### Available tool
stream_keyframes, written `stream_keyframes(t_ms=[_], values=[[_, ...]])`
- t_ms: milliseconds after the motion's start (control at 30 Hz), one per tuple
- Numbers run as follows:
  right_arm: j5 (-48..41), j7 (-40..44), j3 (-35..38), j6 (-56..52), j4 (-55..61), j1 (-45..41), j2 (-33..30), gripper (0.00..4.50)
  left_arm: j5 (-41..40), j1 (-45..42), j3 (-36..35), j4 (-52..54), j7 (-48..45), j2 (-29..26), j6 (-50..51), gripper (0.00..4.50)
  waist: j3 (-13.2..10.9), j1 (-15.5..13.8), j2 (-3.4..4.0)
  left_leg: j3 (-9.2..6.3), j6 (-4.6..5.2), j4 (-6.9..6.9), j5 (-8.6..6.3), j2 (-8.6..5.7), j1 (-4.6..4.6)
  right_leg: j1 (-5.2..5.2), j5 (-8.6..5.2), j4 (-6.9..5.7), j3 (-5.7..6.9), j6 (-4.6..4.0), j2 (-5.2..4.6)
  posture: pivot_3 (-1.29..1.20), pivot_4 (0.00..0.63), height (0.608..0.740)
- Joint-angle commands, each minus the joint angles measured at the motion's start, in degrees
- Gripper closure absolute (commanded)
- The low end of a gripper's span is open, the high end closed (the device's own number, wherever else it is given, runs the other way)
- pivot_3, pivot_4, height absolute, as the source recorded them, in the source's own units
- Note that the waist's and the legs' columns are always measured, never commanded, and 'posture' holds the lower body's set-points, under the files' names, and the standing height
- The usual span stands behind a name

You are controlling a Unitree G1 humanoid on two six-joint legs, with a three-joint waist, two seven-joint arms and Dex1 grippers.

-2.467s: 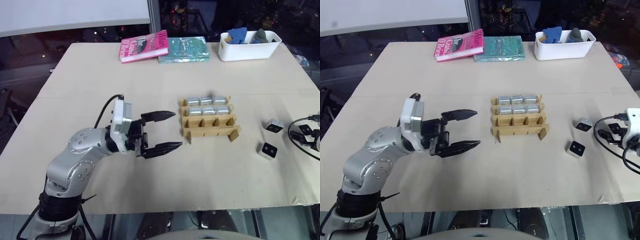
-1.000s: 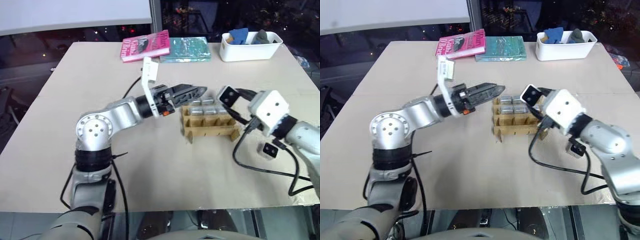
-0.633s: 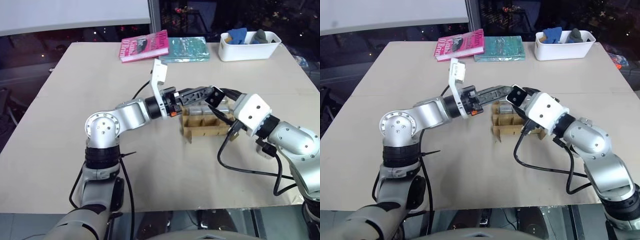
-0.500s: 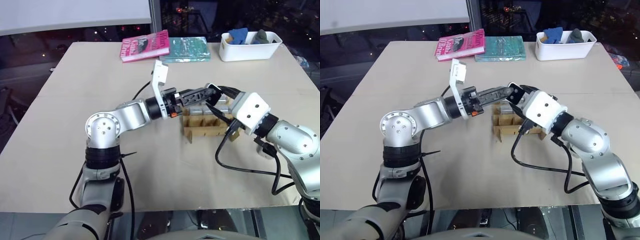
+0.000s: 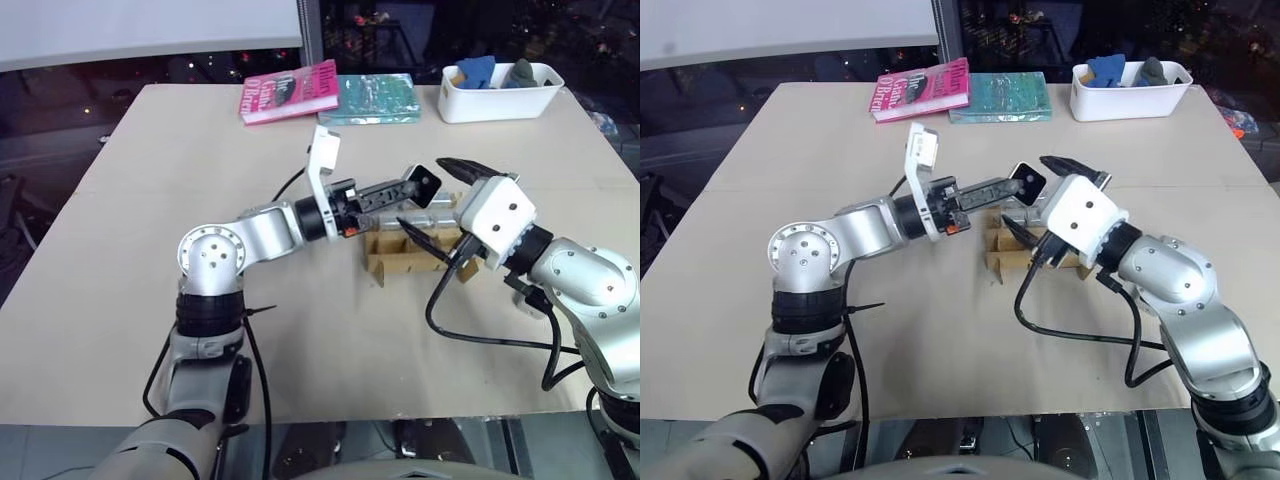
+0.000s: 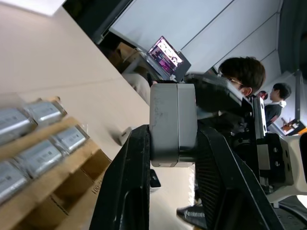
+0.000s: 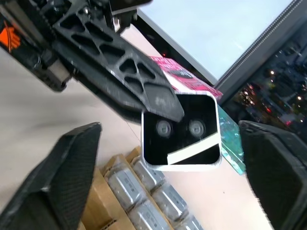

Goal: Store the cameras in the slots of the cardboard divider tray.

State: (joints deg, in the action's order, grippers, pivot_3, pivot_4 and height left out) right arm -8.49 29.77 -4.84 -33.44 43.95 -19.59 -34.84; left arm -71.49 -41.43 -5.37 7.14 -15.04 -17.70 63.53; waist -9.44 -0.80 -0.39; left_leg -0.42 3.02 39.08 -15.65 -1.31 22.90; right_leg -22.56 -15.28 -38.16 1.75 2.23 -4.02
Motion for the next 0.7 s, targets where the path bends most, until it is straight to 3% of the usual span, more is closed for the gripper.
stream_keyframes(t_ms=[33, 167, 300, 467, 700], values=[[-11.75, 1.75, 11.40, -2.93, 4.01, 6.17, 3.44, 0.00, 9.52, -2.80, 3.14, -1.00, -11.50, -5.14, -6.77, 3.75, 0.01, -0.20, -0.02, -0.02, -0.01, -0.01, 0.00, 0.00, 0.00, 0.02, 0.00, 0.01, 0.04, 0.00, 0.03, 0.00, 0.150, 0.740], [-20.28, 6.87, 25.03, -3.42, 6.93, 16.98, 0.96, 0.00, 24.56, -5.61, 12.71, -7.66, -30.31, -11.82, -18.51, 3.75, 0.00, -0.16, 0.00, 0.06, 0.01, -0.06, 0.00, -0.11, 0.01, 0.01, 0.00, 0.04, 0.00, 0.00, 0.11, 0.00, 0.150, 0.740], [-31.90, 10.27, 37.62, -4.25, 8.60, 25.93, -0.63, 0.00, 36.18, -8.86, 20.75, -15.05, -42.79, -12.43, -28.92, 3.75, 0.00, -0.26, 0.00, 0.00, 0.03, -0.13, -0.02, -0.12, 0.00, 0.07, 0.00, 0.13, 0.06, 0.00, 0.12, 0.00, 0.150, 0.740], [-40.37, 12.13, 45.56, -4.15, 11.13, 36.08, -2.54, 0.00, 46.78, -12.03, 25.84, -23.06, -51.09, -11.11, -38.60, 3.75, -0.01, 0.18, -0.01, 0.06, 0.15, -0.13, -0.08, 0.00, 0.00, 0.06, 0.00, 0.11, -0.05, 0.00, 0.05, 0.00, 0.150, 0.740], [-43.38, 10.90, 50.43, -0.18, 14.08, 45.59, -2.11, 0.00, 56.72, -13.79, 28.28, -30.32, -56.23, -9.80, -46.69, 3.75, -0.02, 0.04, -0.03, 0.11, 0.54, -0.04, -0.31, -0.01, 0.02, 0.05, 0.00, 0.10, -0.08, 0.02, 0.17, 0.00, 0.150, 0.740]])
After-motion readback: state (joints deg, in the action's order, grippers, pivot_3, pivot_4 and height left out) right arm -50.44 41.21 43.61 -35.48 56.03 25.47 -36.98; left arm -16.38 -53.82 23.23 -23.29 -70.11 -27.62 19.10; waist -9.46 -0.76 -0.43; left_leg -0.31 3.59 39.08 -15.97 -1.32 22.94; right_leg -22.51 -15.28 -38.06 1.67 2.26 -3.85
